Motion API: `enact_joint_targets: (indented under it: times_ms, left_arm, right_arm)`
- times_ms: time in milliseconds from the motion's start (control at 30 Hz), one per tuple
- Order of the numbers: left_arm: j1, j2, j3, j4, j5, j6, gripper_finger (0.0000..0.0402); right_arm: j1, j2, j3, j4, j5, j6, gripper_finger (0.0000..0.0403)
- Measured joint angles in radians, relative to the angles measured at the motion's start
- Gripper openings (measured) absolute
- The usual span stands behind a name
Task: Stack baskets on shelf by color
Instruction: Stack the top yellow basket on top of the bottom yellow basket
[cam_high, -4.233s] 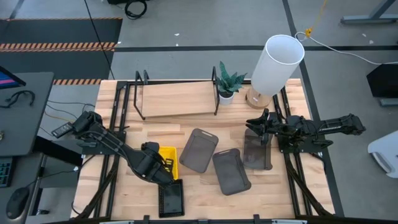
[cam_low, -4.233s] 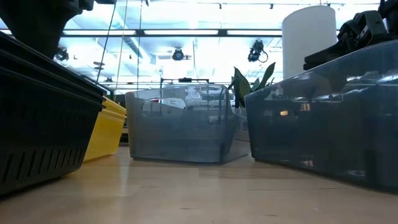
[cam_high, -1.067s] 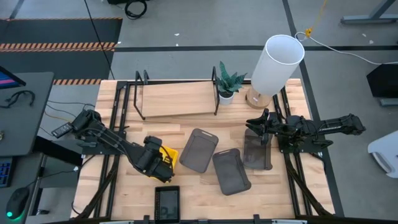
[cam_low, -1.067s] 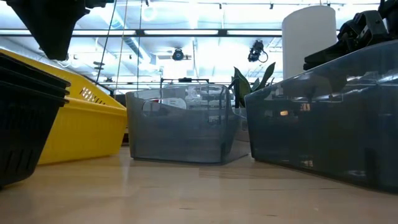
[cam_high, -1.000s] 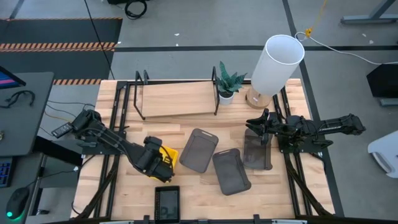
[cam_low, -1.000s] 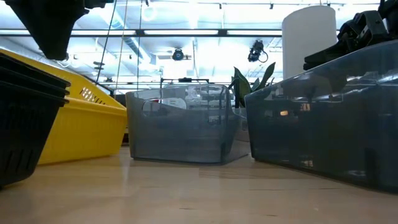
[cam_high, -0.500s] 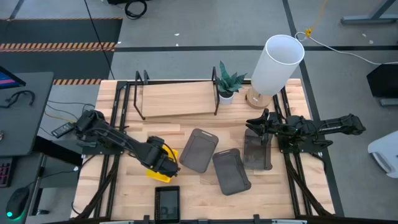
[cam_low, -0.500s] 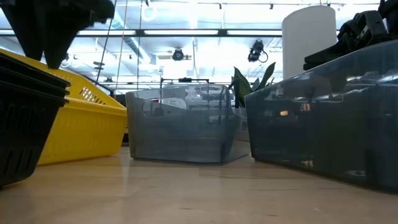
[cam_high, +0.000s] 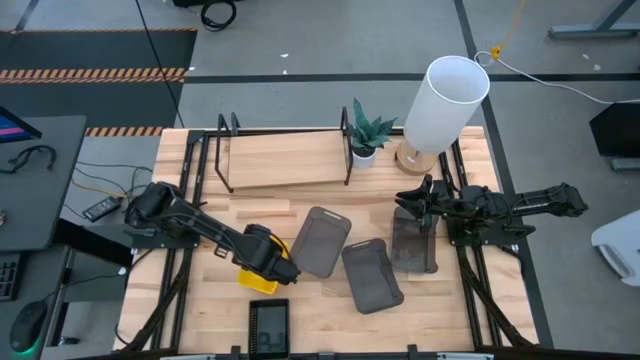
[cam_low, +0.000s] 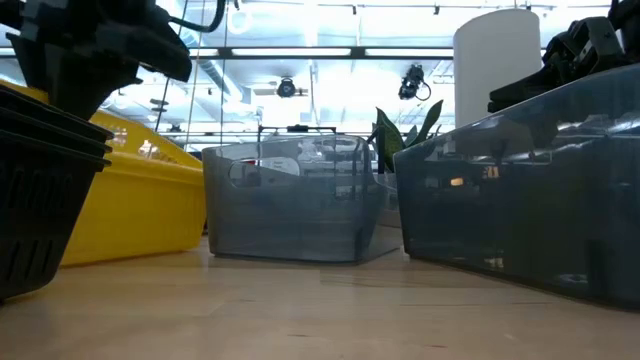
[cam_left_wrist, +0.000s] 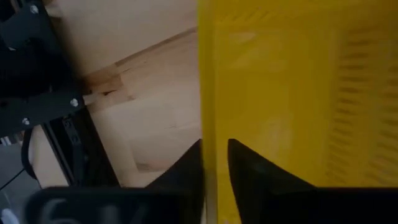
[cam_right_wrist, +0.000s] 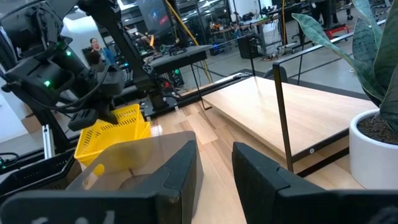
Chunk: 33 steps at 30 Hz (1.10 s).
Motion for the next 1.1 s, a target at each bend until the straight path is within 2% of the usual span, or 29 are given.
enact_joint_targets:
  times_ms: [167,500,667,867,1100]
  left_arm:
    - [0.000,0.007,0.000,0.003,0.002,0.001,0.0009]
    - [0.001,-0.001,0.000,-0.003,0.012,0.001,0.0005]
    - [0.001,-0.051,0.000,-0.015,0.013,0.004,0.0006]
    - [-0.008,-0.134,0.001,-0.037,-0.071,-0.026,0.0003]
    - [-0.028,-0.143,0.002,-0.018,-0.089,-0.007,0.0002]
  right_arm:
    - [0.000,0.000,0.000,0.000,0.000,0.000,0.0109]
    - [0.000,0.000,0.000,0.000,0.000,0.000,0.0109]
    - [0.000,0.000,0.000,-0.001,0.000,0.000,0.0109]
    - [0.000,0.000,0.000,-0.001,0.000,0.000,0.0109]
    - [0.000,0.000,0.000,-0.001,0.000,0.000,0.0109]
